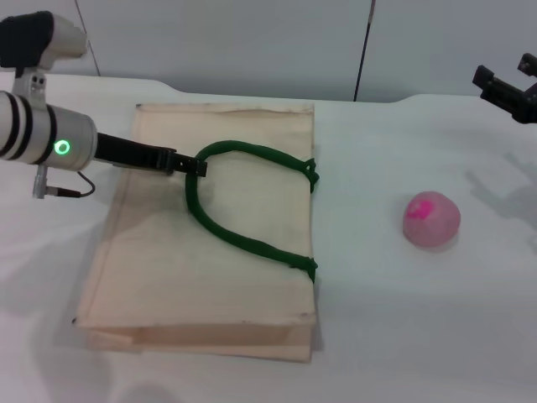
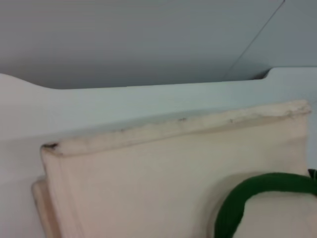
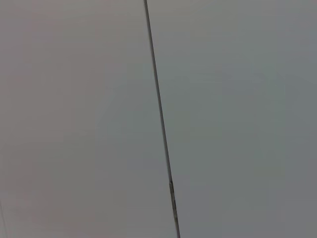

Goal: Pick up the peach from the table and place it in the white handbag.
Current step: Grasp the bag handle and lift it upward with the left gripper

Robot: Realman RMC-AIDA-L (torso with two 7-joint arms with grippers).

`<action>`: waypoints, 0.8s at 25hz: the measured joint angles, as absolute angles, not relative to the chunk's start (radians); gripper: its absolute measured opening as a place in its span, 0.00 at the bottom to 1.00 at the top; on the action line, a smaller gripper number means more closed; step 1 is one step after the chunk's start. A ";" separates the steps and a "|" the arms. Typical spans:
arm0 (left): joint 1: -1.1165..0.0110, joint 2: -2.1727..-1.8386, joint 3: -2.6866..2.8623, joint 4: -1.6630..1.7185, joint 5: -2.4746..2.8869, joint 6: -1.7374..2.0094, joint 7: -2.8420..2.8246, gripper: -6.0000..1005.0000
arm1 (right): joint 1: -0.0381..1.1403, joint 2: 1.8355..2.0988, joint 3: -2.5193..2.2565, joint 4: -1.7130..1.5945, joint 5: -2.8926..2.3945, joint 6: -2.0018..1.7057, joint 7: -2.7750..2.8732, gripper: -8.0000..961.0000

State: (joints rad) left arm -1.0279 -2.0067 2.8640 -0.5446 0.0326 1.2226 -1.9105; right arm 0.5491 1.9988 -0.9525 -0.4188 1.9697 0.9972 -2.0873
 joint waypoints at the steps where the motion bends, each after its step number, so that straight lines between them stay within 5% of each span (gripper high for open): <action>1: -1.031 -2.008 2.864 -0.536 0.039 1.205 -1.909 0.68 | 0.549 1.999 -0.953 -0.419 1.970 0.997 -2.087 0.93; 20: -1.053 -2.011 2.864 -0.442 0.071 1.124 -1.862 0.65 | 0.550 2.005 -0.951 -0.430 1.970 0.997 -2.088 0.93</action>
